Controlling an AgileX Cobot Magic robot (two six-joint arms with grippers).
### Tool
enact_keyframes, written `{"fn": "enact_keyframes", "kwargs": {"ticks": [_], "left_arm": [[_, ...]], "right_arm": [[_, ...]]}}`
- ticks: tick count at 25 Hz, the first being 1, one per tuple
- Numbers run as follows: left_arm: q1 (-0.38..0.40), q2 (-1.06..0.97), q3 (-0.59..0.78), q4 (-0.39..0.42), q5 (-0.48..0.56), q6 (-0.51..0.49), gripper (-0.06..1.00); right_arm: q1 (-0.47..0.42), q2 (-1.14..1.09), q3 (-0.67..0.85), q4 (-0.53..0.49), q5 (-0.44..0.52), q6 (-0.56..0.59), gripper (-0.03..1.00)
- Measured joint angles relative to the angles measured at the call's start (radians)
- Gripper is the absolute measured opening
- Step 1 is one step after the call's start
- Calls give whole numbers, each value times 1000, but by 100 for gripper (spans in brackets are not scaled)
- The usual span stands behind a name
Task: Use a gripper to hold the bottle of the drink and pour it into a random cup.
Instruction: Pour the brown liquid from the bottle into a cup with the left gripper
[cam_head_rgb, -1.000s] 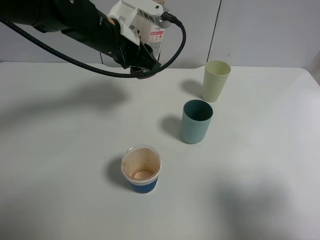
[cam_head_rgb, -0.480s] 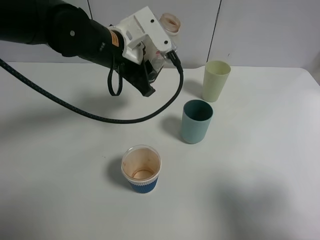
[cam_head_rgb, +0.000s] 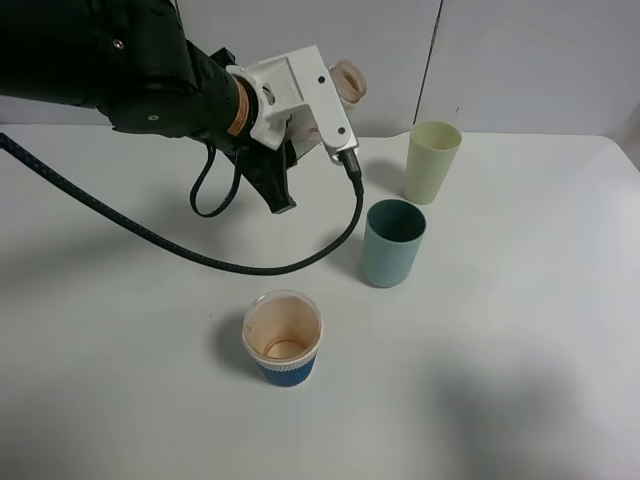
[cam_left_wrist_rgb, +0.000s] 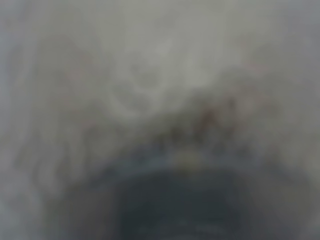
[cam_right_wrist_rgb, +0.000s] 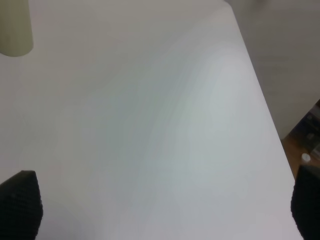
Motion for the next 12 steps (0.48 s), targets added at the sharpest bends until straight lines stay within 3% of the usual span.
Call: {"fn": "enact_keyframes", "kwargs": {"ticks": [7,12], "left_arm": [[-77,11,0,260,163,-210,35],[-108,25,0,344,201,-298,35]], "right_arm": [[0,0,0,0,0,0,99],[0,0,0,0,0,0,99]]}}
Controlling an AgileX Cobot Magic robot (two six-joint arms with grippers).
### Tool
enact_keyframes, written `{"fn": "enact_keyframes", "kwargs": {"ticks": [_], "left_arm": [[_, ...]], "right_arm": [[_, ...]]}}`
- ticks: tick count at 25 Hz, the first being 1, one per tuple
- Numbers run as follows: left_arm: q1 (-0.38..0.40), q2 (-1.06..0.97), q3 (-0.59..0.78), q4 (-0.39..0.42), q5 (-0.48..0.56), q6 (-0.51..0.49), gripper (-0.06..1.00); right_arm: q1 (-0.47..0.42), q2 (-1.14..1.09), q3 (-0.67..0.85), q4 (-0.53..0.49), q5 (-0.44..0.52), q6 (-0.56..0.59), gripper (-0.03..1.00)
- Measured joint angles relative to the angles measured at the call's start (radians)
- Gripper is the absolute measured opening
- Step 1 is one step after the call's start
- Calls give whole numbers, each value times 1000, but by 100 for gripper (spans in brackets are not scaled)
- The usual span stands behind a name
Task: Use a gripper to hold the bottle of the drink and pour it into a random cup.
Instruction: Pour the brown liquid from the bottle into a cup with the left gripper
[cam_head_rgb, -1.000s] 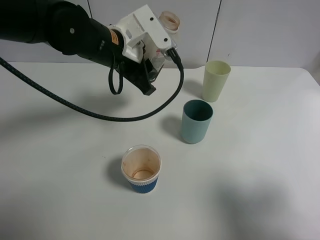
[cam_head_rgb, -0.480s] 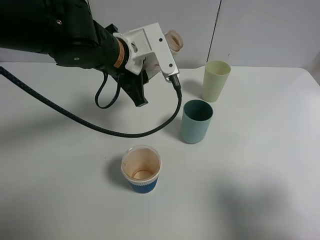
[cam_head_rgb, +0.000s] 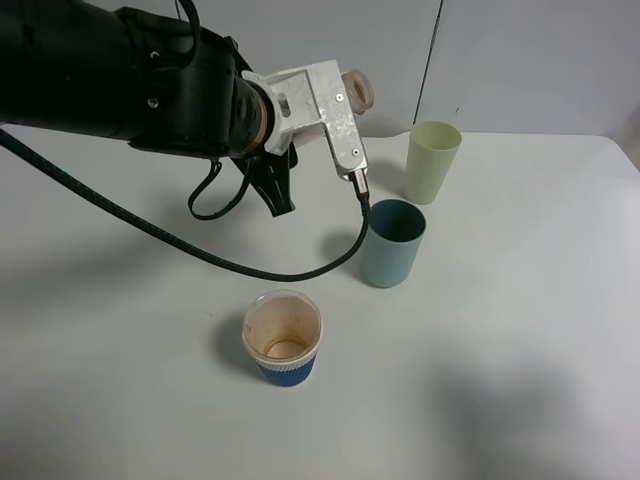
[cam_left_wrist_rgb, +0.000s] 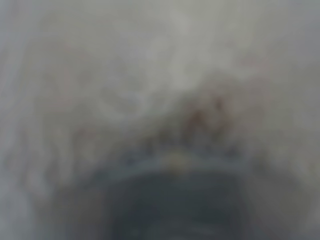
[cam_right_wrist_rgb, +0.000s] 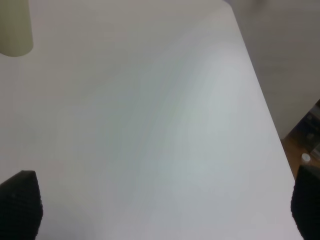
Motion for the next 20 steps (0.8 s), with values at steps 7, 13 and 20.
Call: {"fn": "enact_keyframes", "kwargs": {"ticks": [7,13,20], "left_arm": [[-42,59,-5,22,60,-20,35],[-49,121,-68,33,139,-21,35],[-79,159,-87,107,171,-21,35]], "right_arm": [[0,0,0,0,0,0,99],[0,0,0,0,0,0,99],[0,0,0,0,0,0,99]]}}
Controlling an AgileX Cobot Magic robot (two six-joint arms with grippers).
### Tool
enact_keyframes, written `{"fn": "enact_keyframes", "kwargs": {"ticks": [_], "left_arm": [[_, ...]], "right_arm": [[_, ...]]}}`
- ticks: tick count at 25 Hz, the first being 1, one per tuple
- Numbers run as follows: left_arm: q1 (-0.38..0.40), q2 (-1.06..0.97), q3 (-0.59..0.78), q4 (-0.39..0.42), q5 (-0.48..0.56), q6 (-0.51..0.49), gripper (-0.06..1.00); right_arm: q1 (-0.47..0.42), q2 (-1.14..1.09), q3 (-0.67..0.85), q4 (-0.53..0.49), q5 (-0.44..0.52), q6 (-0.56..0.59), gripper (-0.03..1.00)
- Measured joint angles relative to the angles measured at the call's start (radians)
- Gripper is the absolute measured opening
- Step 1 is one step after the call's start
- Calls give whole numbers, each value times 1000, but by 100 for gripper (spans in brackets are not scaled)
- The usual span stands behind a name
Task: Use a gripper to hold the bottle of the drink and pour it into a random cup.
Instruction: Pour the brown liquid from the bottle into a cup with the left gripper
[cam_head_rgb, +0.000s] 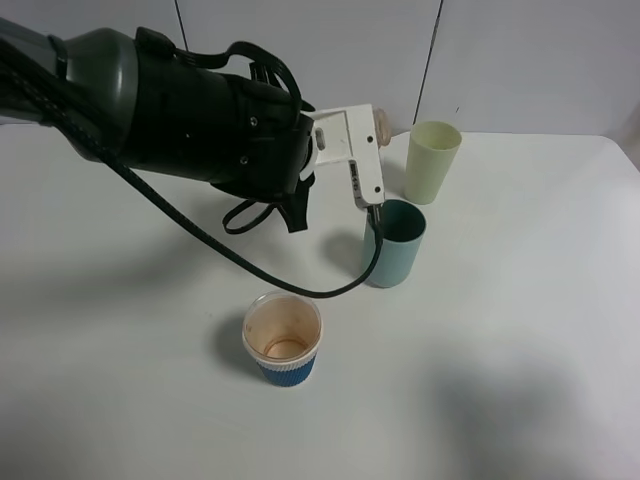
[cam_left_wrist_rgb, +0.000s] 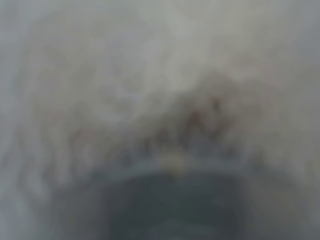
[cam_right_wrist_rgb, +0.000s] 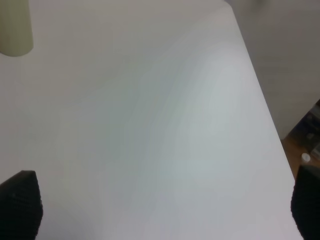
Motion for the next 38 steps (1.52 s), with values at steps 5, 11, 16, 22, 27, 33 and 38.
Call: {"fn": "enact_keyframes", "kwargs": {"ticks": [5,11,16,22,27,33,38], "left_arm": [[-28,8,0,67,3,0,35],[-29,31,0,120,51,0,35],[-29,52,0,134,69,1,35],[-29,61,0,191,72,1,35],[-29,63,0,247,72,1,35],[-38,63,0,319,71,1,35],[-53,63,0,344,64,1,35]], "right_arm": [[0,0,0,0,0,0,99],[0,0,0,0,0,0,99],[0,0,0,0,0,0,99],[0,0,0,0,0,0,99],[0,0,0,0,0,0,99],[0,0,0,0,0,0,99],[0,0,0,0,0,0,99]]}}
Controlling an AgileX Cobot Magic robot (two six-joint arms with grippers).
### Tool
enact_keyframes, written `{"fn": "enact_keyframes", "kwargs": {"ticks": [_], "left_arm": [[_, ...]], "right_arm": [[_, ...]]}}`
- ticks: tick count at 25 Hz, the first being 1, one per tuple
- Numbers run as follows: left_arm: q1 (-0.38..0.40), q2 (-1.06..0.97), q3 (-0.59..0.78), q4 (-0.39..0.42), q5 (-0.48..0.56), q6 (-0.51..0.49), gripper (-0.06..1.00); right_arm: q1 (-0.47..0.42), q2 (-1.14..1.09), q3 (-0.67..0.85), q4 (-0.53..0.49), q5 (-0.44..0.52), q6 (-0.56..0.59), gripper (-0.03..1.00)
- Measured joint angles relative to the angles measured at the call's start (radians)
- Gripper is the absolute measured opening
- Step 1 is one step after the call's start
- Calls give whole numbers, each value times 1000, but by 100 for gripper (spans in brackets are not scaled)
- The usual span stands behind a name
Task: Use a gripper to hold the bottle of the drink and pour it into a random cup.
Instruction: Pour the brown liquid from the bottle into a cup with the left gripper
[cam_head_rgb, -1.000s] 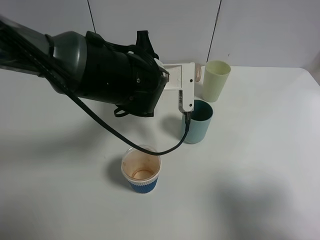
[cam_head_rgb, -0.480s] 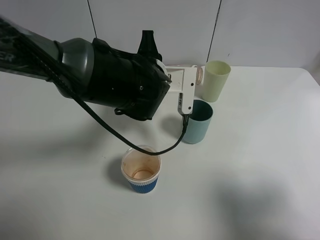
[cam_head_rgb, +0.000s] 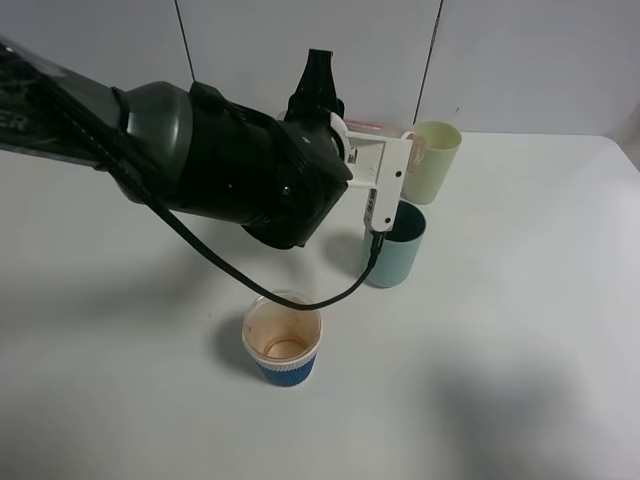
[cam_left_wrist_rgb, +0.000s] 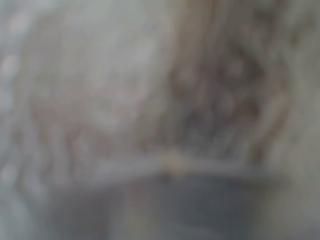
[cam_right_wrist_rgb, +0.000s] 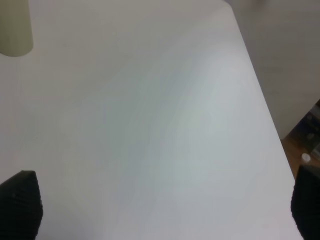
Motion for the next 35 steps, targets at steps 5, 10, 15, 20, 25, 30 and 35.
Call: {"fn": "enact_keyframes", "kwargs": {"ticks": [5,10,15,20,25,30,35], "left_arm": [[-4,0,0,8,-9,3,35],[-4,0,0,16,-8,3,35],[-4,0,0,27,9,3,35],[-3,0,0,38,13,4,35],[3,0,0,48,34,4,35],[4,0,0,55,59,18,35],[4,0,0,56,64,38,35]], "right_arm": [[0,0,0,0,0,0,99],[0,0,0,0,0,0,99],[0,0,0,0,0,0,99],[0,0,0,0,0,0,99],[0,0,0,0,0,0,99],[0,0,0,0,0,0,99],[0,0,0,0,0,0,99]]}}
